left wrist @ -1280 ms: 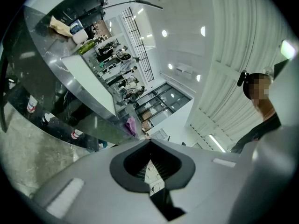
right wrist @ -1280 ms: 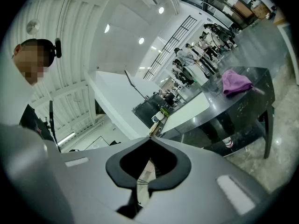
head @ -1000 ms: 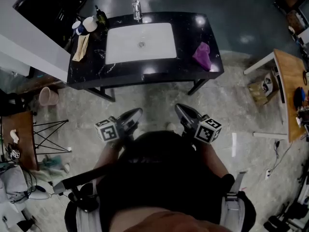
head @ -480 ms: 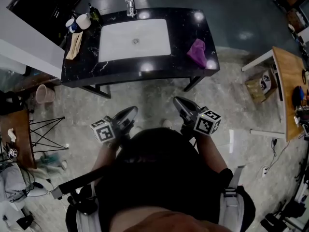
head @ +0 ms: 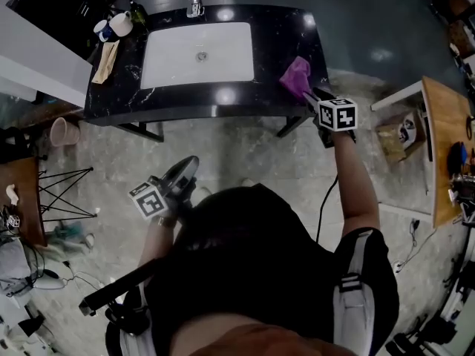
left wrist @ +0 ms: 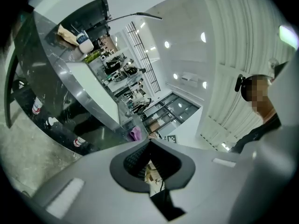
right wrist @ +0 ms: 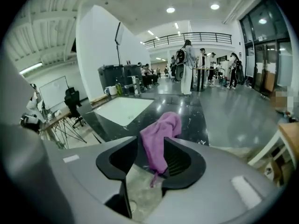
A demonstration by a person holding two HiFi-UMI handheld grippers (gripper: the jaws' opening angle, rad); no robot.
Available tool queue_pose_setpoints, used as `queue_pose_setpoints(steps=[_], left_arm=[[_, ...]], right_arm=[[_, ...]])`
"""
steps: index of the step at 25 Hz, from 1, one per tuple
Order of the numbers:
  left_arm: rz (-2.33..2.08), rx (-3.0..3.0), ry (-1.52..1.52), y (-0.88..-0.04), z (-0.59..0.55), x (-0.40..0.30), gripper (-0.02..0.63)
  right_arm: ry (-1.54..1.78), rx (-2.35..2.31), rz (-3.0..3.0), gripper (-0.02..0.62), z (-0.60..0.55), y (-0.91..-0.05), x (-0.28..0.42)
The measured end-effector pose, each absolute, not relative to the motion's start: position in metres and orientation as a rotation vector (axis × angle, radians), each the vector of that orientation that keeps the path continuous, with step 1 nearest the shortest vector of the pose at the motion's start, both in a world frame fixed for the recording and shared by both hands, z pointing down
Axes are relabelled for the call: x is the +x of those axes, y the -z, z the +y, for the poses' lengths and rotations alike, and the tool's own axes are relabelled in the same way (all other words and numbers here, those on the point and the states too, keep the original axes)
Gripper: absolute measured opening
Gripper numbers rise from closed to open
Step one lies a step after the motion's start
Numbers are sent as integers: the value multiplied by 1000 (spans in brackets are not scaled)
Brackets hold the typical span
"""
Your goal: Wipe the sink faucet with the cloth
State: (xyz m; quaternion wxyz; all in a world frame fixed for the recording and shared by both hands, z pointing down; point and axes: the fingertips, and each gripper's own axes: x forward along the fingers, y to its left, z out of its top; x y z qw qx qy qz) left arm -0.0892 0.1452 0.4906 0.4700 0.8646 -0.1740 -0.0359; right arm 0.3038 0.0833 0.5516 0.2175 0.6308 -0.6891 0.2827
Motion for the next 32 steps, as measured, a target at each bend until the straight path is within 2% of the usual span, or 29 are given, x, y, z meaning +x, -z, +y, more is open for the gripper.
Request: queue_pose_setpoints(steps=[5,9,11,14,20,27,32], left_arm=[[-535,2109,107,-491,144,-86,0],[-613,2082,112,-495,141,-94,0],[-639,2066,106,-497,139,-99,0],[-668,2053,110,-496,140,-103,0],[-608,2057,119,-499,118,-102,0],[-484,2121,114,-485,69,-111,0],[-454,2138,123,-487,44,-126,0]], right_arm=[[-824,1620,-1839,225,37,-586,328],[-865,1553,-1806,227,12,-616,327],[-894,1543,-1796,204,8,-628,327],[-930,1563,-1834,124,14,-624,330],[-826,1672,-2021,100,12,-564,309],[-649,1643,-2374,98,-28,-456,217],[-541,1582,-2390,98,-72,-432,172]])
